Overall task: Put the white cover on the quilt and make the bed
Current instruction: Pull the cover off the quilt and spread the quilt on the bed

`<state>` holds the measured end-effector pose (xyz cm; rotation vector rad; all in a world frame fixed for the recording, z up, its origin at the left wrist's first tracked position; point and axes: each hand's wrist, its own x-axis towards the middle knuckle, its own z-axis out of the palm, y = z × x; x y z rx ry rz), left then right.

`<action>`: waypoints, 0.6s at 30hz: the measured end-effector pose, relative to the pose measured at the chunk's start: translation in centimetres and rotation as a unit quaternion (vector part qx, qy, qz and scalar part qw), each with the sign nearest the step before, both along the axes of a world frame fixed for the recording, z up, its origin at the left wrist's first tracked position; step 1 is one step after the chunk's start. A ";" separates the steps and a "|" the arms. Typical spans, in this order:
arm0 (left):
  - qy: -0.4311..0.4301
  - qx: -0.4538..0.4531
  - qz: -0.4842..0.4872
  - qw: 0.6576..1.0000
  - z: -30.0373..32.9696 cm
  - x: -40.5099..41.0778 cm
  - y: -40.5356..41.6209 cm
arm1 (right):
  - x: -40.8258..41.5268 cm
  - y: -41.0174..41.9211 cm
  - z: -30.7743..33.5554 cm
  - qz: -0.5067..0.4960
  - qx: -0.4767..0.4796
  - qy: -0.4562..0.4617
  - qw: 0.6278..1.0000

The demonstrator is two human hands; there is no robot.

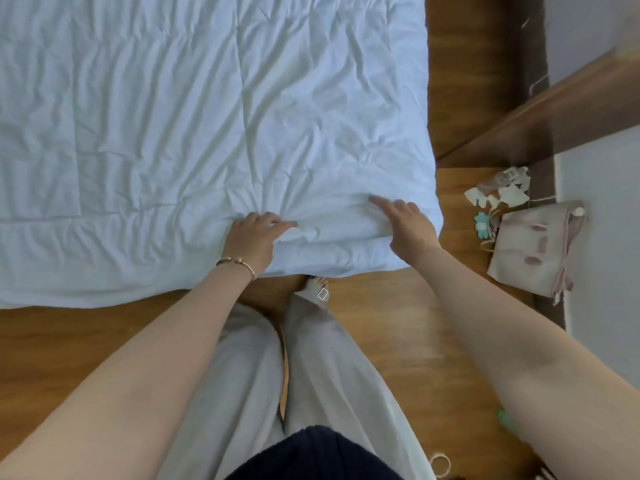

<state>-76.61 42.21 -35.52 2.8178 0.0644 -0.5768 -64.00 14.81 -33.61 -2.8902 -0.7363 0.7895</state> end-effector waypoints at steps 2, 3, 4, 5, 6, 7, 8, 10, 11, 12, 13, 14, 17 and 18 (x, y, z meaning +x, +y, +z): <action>-0.002 -0.009 -0.020 1.000 0.2 -1.7 1.0 | -1.2 0.0 0.5 0.063 0.010 0.033 0.997; -0.010 -0.008 -0.023 1.000 0.4 -2.8 1.3 | -2.3 0.1 0.6 0.091 0.008 0.052 0.994; -0.012 -0.008 -0.026 1.000 0.5 -4.0 1.5 | -3.5 0.3 0.7 0.109 0.005 0.076 0.991; -0.013 -0.005 -0.029 0.999 0.4 -5.2 1.7 | -4.5 0.5 0.9 0.120 -0.002 0.097 0.988; -0.013 -0.001 -0.032 0.999 0.3 -6.1 2.1 | -5.3 0.9 1.0 0.132 -0.009 0.111 0.985; -0.013 0.008 -0.037 0.999 0.3 -6.8 2.5 | -5.7 1.5 1.1 0.150 -0.016 0.120 0.981; -0.016 0.023 -0.043 0.999 0.5 -7.3 3.1 | -5.9 2.1 1.3 0.173 -0.024 0.125 0.977; 0.009 0.060 -0.057 0.996 1.0 -8.1 4.2 | -6.3 3.7 1.8 0.234 -0.035 0.125 0.963; 0.044 0.078 -0.065 0.994 1.4 -8.3 4.7 | -6.8 4.5 2.1 0.263 -0.035 0.112 0.958; 0.078 0.093 -0.071 0.990 1.8 -8.3 5.2 | -7.5 5.0 2.0 0.282 -0.038 0.091 0.954; 0.123 0.113 -0.081 0.983 2.2 -8.0 5.4 | -8.3 5.1 1.7 0.281 -0.059 0.074 0.955; 0.169 0.146 -0.106 0.969 2.5 -7.3 5.3 | -8.8 4.9 1.1 0.264 -0.094 0.074 0.957; 0.255 0.163 -0.121 0.945 2.7 -5.4 3.9 | -9.3 3.7 0.0 0.190 -0.147 0.139 0.961; 0.242 0.150 -0.106 0.953 2.7 -5.2 3.5 | -9.4 3.6 0.0 0.174 -0.115 0.111 0.972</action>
